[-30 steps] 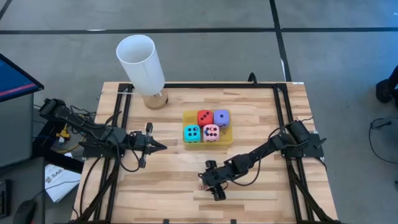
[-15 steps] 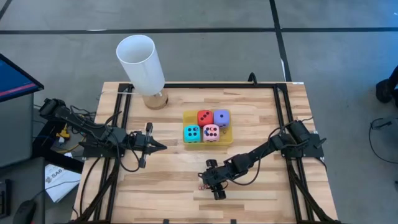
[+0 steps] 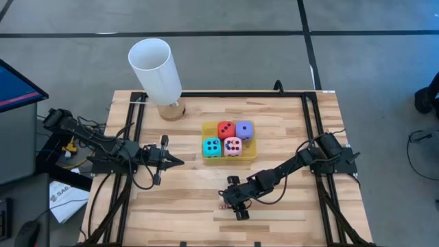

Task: Pick & Place Dice
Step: Put the right small pink dice into the yellow bin

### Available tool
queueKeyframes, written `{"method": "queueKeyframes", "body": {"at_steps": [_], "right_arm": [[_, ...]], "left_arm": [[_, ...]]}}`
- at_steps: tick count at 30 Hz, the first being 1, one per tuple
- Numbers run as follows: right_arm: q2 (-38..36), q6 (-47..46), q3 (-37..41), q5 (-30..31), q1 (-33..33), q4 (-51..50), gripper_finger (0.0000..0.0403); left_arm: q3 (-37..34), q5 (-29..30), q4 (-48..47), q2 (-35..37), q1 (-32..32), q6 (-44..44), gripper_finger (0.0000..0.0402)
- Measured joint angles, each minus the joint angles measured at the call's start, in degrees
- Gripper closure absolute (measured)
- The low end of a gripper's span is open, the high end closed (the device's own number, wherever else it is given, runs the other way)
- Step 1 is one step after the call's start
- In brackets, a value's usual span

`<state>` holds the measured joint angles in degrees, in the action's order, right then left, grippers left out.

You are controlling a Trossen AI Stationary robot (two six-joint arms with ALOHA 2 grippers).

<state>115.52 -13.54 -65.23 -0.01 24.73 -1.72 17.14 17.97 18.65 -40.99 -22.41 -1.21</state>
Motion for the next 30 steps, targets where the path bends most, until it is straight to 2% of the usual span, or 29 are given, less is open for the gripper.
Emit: {"method": "queueKeyframes", "body": {"at_steps": [30], "right_arm": [[0.1,0.5,0.0,2.9,1.1,0.5,0.0215]], "left_arm": [[0.0,0.0,0.0,0.0,0.0,0.0,0.0402]]}}
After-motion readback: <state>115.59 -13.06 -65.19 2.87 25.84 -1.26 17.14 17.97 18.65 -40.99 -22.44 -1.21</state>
